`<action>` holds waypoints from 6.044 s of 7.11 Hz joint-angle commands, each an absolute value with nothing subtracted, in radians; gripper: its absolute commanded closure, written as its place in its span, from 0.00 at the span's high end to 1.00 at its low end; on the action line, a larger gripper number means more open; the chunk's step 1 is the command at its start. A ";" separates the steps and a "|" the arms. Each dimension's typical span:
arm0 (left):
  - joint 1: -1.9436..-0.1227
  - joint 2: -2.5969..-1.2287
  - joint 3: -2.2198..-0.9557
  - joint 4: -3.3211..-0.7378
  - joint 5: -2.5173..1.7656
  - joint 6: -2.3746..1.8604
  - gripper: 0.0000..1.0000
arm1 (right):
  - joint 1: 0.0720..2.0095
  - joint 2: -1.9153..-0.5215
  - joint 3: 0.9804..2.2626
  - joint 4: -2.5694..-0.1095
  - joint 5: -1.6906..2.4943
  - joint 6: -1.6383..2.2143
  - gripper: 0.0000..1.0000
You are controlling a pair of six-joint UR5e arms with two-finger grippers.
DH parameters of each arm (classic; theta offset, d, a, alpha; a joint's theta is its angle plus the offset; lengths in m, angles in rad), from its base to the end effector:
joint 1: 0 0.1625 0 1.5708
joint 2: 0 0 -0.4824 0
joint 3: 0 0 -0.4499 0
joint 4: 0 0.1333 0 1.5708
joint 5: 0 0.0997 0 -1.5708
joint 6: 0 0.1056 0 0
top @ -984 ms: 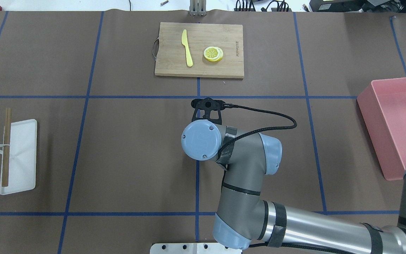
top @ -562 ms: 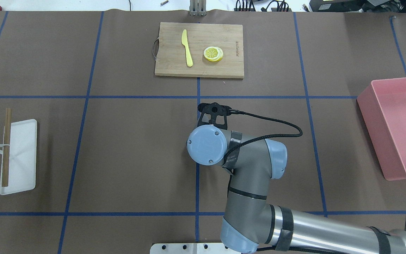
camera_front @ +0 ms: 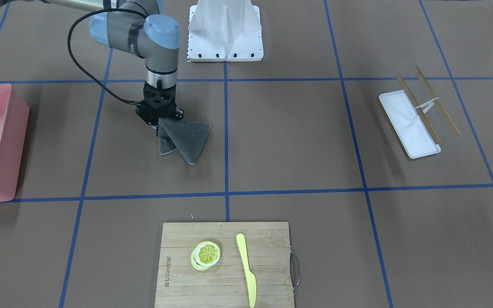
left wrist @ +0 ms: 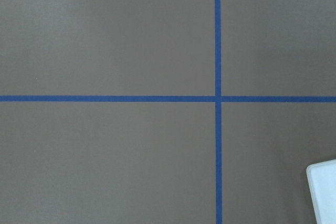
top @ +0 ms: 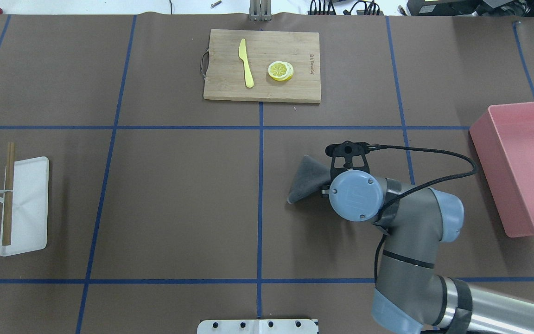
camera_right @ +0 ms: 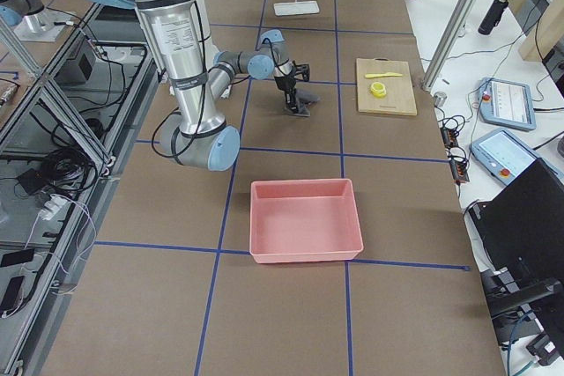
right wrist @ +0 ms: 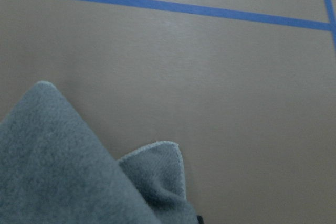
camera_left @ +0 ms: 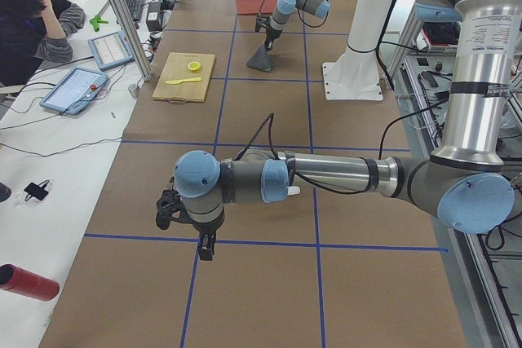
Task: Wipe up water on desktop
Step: 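Wipe the cloth back toward the pink bin and return to center, then wipe the cloth toward the bin again and back toward the cutting board, then lift the cloth and drop it into the pink bin with the right gripper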
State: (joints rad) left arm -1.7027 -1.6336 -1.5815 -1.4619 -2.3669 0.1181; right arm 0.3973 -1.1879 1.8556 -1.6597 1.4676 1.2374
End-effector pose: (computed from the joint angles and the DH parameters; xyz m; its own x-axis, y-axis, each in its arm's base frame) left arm -0.1331 -0.5634 0.6883 0.7008 0.0005 -0.7134 0.0492 0.9976 0.0490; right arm -0.5661 -0.3939 0.3648 0.8724 0.0130 0.4887 -0.1602 0.9521 0.2605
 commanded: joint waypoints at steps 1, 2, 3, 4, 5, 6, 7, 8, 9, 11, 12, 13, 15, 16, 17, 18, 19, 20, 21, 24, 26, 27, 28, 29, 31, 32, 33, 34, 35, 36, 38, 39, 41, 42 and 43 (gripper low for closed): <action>-1.703 -1.634 -1.582 -1.462 -2.367 0.118 0.98 | 0.446 -1.357 1.990 -1.768 1.471 1.117 0.00; -1.703 -1.634 -1.582 -1.462 -2.367 0.118 0.98 | 0.471 -1.415 2.015 -1.779 1.471 1.079 0.00; -1.703 -1.634 -1.582 -1.462 -2.367 0.117 0.98 | 0.494 -1.446 2.011 -1.781 1.470 1.042 0.00; -1.703 -1.632 -1.582 -1.462 -2.367 0.117 0.98 | 0.524 -1.460 2.006 -1.793 1.470 0.993 0.00; -1.703 -1.634 -1.582 -1.462 -2.367 0.117 0.98 | 0.532 -1.451 2.003 -1.834 1.463 0.968 0.00; -1.703 -1.634 -1.583 -1.462 -2.367 0.117 0.98 | 0.529 -1.400 1.981 -1.836 1.465 0.971 0.00; -1.703 -1.634 -1.582 -1.462 -2.367 0.117 0.98 | 0.529 -1.288 1.900 -1.836 1.466 0.991 0.00; -1.703 -1.634 -1.583 -1.462 -2.367 0.117 0.98 | 0.519 -1.152 1.781 -1.835 1.468 1.078 0.00; -1.703 -1.634 -1.583 -1.462 -2.367 0.117 0.98 | 0.502 -1.050 1.707 -1.824 1.470 1.135 0.00; -1.703 -1.634 -1.583 -1.462 -2.367 0.117 0.98 | 0.421 -0.910 1.675 -1.795 1.470 1.297 0.00; -1.703 -1.634 -1.583 -1.462 -2.367 0.117 0.98 | 0.378 -0.846 1.631 -1.737 1.467 1.395 0.00; -1.703 -1.634 -1.583 -1.462 -2.367 0.117 0.98 | 0.359 -0.807 1.612 -1.711 1.466 1.413 0.00; -1.701 -1.635 -1.583 -1.462 -2.367 0.117 0.98 | 0.357 -0.920 1.714 -1.715 1.473 1.329 0.00; -1.700 -1.634 -1.583 -1.466 -2.367 0.115 0.98 | 0.356 -1.008 1.794 -1.721 1.482 1.266 0.00; -1.700 -1.634 -1.582 -1.466 -2.367 0.117 0.98 | 0.360 -1.064 1.808 -1.730 1.491 1.212 0.00; -1.698 -1.634 -1.582 -1.466 -2.367 0.117 0.98 | 0.392 -1.074 1.809 -1.765 1.491 1.154 0.00; -1.697 -1.634 -1.582 -1.468 -2.367 0.115 0.98 | 0.423 -1.101 1.816 -1.823 1.491 1.100 0.00; -1.695 -1.634 -1.580 -1.468 -2.367 0.115 0.98 | 0.454 -1.180 1.860 -1.836 1.497 1.044 0.00; -1.697 -1.634 -1.578 -1.468 -2.367 0.115 0.98 | 0.481 -1.287 1.934 -1.836 1.500 0.984 0.00; -1.695 -1.634 -1.572 -1.470 -2.367 0.115 0.98 | 0.550 -1.445 1.982 -1.838 1.491 0.866 0.00; -1.695 -1.634 -1.572 -1.474 -2.367 0.115 0.98 | 0.557 -1.395 1.956 -1.836 1.489 0.857 0.00; -1.695 -1.634 -1.572 -1.474 -2.367 0.115 0.98 | 0.557 -1.282 1.886 -1.836 1.494 0.874 0.00; -1.697 -1.635 -1.571 -1.474 -2.367 0.115 0.98 | 0.554 -1.162 1.777 -1.838 1.496 0.932 0.00; -1.697 -1.634 -1.574 -1.474 -2.367 0.115 0.98 | 0.551 -1.047 1.678 -1.829 1.502 0.981 0.00; -1.695 -1.634 -1.574 -1.474 -2.367 0.115 0.98 | 0.519 -0.904 1.613 -1.818 1.520 1.137 0.00; -1.695 -1.635 -1.575 -1.474 -2.368 0.114 0.98 | 0.485 -0.838 1.571 -1.768 1.520 1.245 0.00; -1.697 -1.635 -1.575 -1.474 -2.367 0.114 0.98 | 0.450 -0.760 1.472 -1.682 1.516 1.356 0.00; -1.697 -1.635 -1.574 -1.480 -2.368 0.112 0.98 | 0.440 -0.700 1.412 -1.655 1.513 1.421 0.00; -1.697 -1.635 -1.574 -1.480 -2.368 0.086 0.98 | 0.442 -0.690 1.425 -1.658 1.514 1.422 0.00; -1.695 -1.635 -1.583 -1.483 -2.368 -0.001 0.98 | 0.460 -0.718 1.460 -1.661 1.520 1.399 0.00; -1.633 -1.634 -1.578 -1.543 -2.367 -0.035 0.98 | 0.536 -0.938 1.709 -1.661 1.578 1.201 0.00; -1.622 -1.634 -1.578 -1.546 -2.367 -0.035 0.98 | 0.599 -1.048 1.838 -1.673 1.650 1.113 0.00; -1.621 -1.634 -1.577 -1.546 -2.367 -0.034 0.98 | 0.684 -1.220 2.065 -1.800 1.680 0.897 0.00; -1.618 -1.634 -1.577 -1.546 -2.368 -0.034 0.98 | 0.724 -1.349 2.179 -1.810 1.718 0.814 0.00; -1.618 -1.634 -1.575 -1.546 -2.368 -0.034 0.98 | 0.786 -1.464 2.266 -1.809 1.765 0.701 0.00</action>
